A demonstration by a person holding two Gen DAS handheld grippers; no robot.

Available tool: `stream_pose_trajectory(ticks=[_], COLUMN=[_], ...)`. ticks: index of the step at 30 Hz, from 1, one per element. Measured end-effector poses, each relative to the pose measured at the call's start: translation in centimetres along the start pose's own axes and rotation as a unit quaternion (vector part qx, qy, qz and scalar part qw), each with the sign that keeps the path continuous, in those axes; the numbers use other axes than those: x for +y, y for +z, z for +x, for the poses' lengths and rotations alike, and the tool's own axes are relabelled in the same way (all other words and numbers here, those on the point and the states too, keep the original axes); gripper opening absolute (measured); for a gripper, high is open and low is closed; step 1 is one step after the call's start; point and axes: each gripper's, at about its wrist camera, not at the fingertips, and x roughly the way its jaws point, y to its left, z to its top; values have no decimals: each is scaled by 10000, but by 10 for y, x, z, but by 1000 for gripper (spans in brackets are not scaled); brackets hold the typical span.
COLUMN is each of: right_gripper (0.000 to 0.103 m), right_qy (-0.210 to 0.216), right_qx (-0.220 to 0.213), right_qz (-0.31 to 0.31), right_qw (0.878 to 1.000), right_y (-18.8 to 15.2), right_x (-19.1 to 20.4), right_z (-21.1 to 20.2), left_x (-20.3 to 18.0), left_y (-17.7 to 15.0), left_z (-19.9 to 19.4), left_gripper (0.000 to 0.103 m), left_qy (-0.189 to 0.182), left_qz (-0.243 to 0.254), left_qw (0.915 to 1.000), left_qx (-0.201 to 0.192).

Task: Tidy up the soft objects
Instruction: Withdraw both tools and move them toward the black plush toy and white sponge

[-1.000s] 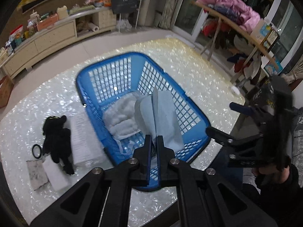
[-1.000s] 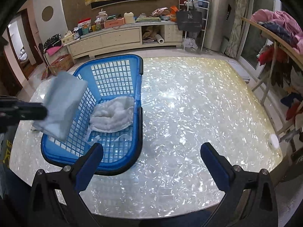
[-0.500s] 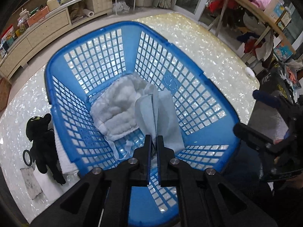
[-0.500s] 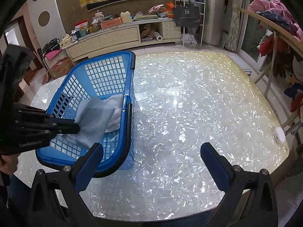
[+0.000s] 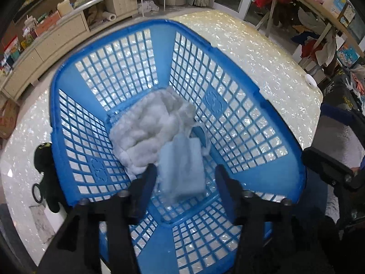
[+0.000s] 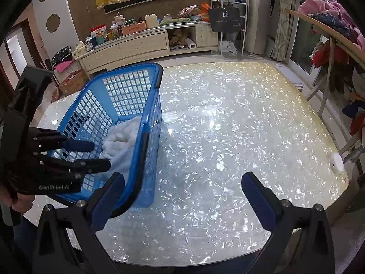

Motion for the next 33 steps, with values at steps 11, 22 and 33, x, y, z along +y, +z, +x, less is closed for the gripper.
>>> stream_pose_trajectory(ticks=[11,22,33], right_gripper=[103,103,103], right_qy=[27,316,696], right_qx=[-112,-122,-76], right_qz=[-195,-766,-1454], right_qw=[9997,9965,9869], right_y=[6,13,22], right_x=[23,84,159], right_z=[-12,-11,0], left_x=[12,56,110], left_y=[-15,-69,-139], left_z=[-53,-115,-166], left_gripper=[74,84,103], left_qy=[404,741,1214], left_qz=[-58,-569,-893], left_qw=[9973,9891,9764], left_qx=[-611,-1140,-1545])
